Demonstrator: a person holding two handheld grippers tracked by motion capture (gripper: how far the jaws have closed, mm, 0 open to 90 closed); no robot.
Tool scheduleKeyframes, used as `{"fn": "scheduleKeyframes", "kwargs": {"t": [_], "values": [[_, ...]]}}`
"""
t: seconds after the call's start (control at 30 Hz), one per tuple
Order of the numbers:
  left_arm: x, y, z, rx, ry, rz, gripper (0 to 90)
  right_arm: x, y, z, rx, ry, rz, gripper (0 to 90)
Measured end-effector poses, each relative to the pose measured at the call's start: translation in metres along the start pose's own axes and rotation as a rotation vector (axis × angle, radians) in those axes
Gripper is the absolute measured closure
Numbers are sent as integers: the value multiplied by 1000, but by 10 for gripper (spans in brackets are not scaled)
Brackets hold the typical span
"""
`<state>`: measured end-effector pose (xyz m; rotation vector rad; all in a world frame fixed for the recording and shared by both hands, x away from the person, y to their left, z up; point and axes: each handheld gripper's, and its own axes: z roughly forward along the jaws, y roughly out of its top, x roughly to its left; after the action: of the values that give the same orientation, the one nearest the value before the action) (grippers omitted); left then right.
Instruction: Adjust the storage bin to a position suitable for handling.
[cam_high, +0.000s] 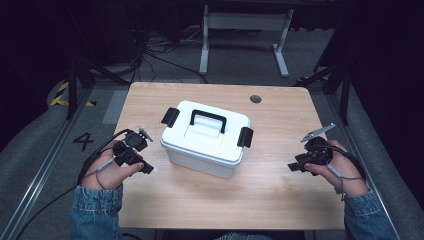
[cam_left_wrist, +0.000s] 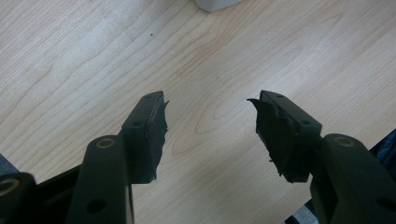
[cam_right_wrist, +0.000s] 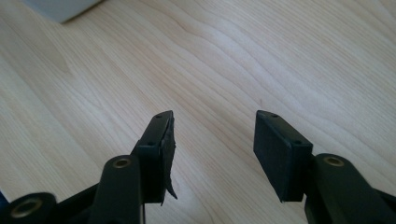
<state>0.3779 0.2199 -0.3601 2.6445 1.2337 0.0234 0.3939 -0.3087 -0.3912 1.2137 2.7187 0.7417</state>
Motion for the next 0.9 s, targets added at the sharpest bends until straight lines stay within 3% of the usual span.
{"fn": "scheduleKeyframes", "kwargs": {"t": [0.4,0.9], "values": [[0,1,2,7,-9,3,437,14,35,-12,-71,51,-87,498],[2,1,0,-4,-11,0,437,36,87,-34,-95,67,-178,500]]}}
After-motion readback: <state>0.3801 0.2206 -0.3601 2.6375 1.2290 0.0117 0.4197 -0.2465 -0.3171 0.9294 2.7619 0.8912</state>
